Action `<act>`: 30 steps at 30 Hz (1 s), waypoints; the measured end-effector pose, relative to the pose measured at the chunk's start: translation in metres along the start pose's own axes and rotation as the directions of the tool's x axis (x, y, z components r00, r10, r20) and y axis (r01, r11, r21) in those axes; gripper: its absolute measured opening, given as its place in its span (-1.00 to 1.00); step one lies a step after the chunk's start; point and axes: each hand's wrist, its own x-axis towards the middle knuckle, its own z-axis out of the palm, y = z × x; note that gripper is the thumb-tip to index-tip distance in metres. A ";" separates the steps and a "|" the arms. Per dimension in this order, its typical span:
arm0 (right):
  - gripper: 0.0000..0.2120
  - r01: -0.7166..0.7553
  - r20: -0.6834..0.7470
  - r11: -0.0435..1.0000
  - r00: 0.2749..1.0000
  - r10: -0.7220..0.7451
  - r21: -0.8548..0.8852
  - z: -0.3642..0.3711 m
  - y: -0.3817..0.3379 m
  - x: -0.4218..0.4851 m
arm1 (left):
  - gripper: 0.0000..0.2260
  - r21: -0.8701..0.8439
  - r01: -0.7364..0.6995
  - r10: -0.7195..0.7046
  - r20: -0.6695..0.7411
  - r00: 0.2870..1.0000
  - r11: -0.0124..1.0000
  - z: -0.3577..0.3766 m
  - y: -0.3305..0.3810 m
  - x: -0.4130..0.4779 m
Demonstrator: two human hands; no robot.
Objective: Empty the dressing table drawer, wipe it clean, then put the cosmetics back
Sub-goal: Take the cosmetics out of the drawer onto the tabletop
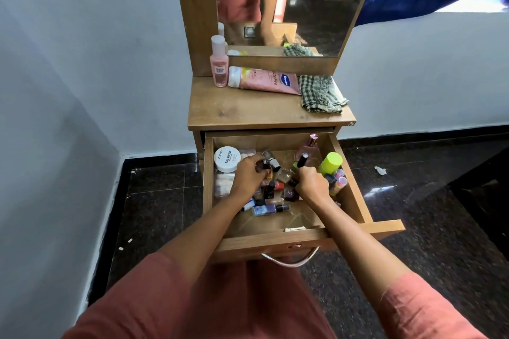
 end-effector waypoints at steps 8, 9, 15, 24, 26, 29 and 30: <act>-0.79 0.046 -0.039 0.971 0.999 -0.038 0.232 -0.011 0.003 -0.001 | -0.71 0.027 -0.027 0.028 -0.014 1.000 0.999 -0.004 0.001 0.001; -0.81 0.089 -0.071 0.950 0.995 -0.071 0.298 -0.014 0.002 -0.002 | -0.71 0.014 -0.024 0.025 -0.017 1.000 1.000 -0.006 0.001 0.000; -0.79 0.212 -0.199 0.854 0.971 -0.130 0.476 -0.044 -0.015 -0.006 | -0.74 -0.032 -0.089 0.088 -0.018 0.996 0.996 -0.022 0.020 0.001; -0.82 0.409 -0.342 0.746 0.904 -0.255 0.526 -0.104 -0.069 0.018 | -0.77 -0.026 -0.281 0.272 -0.183 0.945 0.959 -0.084 0.067 0.028; -0.84 0.432 -0.339 0.735 0.896 -0.285 0.523 -0.107 -0.082 0.027 | -0.73 0.010 -0.276 0.271 -0.214 0.938 0.961 -0.093 0.067 0.038; -0.78 0.465 -0.338 0.730 0.882 -0.330 0.501 -0.104 -0.098 0.040 | -0.74 0.045 -0.254 0.257 -0.229 0.939 0.966 -0.100 0.063 0.051; -0.75 0.479 -0.341 0.728 0.874 -0.346 0.491 -0.102 -0.103 0.044 | -0.74 0.041 -0.247 0.250 -0.232 0.940 0.968 -0.101 0.061 0.055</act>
